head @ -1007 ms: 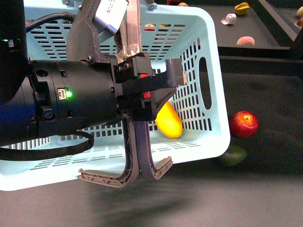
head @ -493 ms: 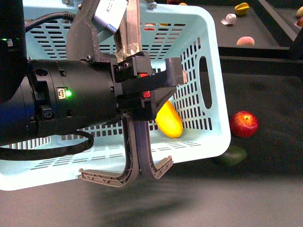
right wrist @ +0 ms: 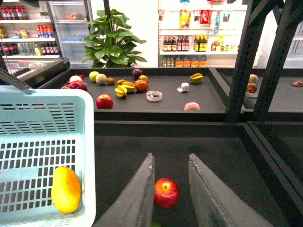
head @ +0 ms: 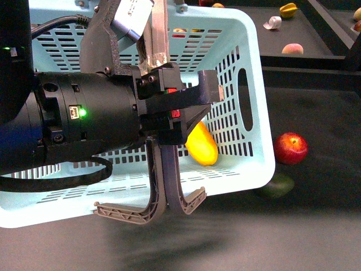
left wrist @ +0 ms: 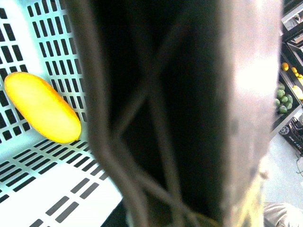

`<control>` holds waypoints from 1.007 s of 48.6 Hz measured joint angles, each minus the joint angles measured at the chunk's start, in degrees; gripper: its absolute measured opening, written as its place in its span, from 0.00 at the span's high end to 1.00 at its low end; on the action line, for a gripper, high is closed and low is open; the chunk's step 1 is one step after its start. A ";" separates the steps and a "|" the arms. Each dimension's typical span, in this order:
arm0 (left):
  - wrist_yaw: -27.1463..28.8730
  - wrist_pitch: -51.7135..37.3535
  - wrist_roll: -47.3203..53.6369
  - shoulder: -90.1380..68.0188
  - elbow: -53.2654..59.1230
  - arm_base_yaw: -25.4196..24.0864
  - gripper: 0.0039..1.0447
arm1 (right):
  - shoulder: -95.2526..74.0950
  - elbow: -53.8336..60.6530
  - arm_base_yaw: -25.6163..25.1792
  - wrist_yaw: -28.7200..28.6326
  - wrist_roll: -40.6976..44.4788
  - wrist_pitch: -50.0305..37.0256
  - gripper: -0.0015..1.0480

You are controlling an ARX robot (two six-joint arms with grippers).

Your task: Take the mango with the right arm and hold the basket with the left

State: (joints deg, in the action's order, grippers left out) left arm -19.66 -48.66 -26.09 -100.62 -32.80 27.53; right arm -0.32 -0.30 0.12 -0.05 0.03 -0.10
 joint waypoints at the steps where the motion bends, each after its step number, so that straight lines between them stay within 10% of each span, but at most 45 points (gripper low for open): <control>1: 0.00 0.02 0.02 0.00 0.00 0.00 0.85 | 0.00 0.00 0.00 -0.02 0.00 0.00 0.69; 6: 1.22 -0.42 0.24 -0.11 0.04 0.20 0.85 | 0.00 0.00 0.00 -0.02 0.00 0.00 0.48; 19: 30.95 -1.73 -5.81 -6.75 -9.22 0.87 0.85 | 0.07 0.00 0.00 0.00 -0.02 0.04 0.07; 49: 38.21 5.97 -49.83 -23.08 -29.35 -12.37 0.85 | 0.07 0.00 0.00 -0.02 -0.04 0.07 0.08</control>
State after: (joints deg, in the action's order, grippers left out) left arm 18.55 -42.70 -75.92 -123.70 -62.15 15.16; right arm -0.25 -0.30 0.12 -0.08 -0.01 -0.03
